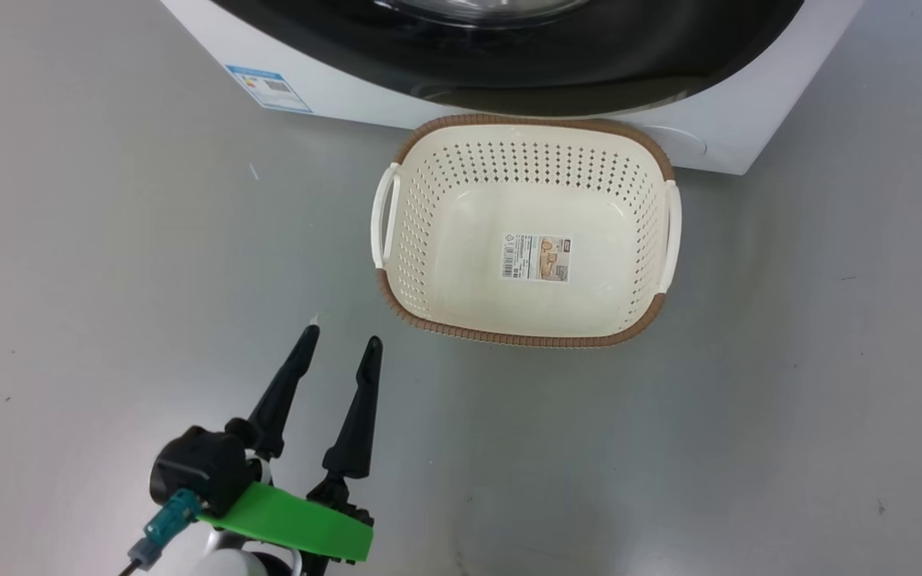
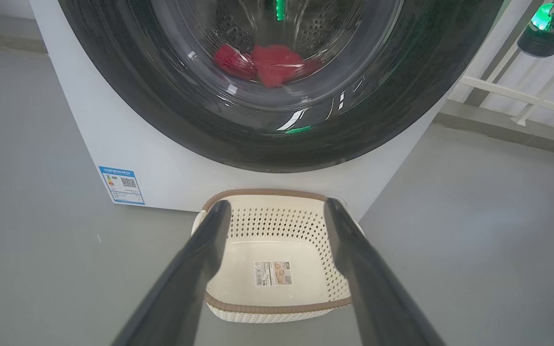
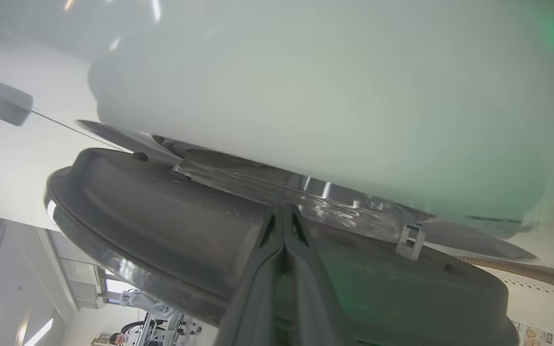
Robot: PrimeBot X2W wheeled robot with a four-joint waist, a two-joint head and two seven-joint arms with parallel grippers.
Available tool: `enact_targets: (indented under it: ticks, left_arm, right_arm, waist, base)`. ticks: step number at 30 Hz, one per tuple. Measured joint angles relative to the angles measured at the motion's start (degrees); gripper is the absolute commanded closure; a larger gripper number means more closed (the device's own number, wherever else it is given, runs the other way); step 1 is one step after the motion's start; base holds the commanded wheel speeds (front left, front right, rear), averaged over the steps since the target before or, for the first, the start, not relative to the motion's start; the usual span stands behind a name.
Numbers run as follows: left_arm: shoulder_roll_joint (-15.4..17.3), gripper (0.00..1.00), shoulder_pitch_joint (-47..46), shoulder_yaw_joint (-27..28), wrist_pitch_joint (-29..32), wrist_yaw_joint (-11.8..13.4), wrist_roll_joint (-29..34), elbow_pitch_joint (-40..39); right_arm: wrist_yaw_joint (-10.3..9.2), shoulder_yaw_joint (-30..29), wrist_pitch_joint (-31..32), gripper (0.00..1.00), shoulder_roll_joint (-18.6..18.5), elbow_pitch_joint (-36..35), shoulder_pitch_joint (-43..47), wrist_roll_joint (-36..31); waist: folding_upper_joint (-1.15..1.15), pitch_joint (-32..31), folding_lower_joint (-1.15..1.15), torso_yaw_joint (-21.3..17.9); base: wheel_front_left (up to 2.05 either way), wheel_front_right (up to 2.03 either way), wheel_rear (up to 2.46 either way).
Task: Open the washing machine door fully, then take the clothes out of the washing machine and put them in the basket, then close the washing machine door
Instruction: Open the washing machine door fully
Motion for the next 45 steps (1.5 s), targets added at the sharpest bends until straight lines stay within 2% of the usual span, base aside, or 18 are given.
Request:
enact_targets:
  ticks: [25,45]
  left_arm:
    - [0.01,0.0,0.64,-0.52,0.0,0.48,0.02,0.01]
    - [0.04,0.0,3.0,-0.08,0.0,0.49,0.82,0.07]
  right_arm:
    - [0.0,2.22,3.08,1.0,1.61,-6.94,10.21,-1.49]
    - [0.0,4.41,7.05,1.0,4.85,-12.37,17.31,-1.32]
  waist:
    - [0.0,-4.75,0.0,-1.16]
    - [0.0,-9.05,0.0,-1.6]
  base:
    - [0.0,0.0,0.0]
    - [0.0,0.0,0.0]
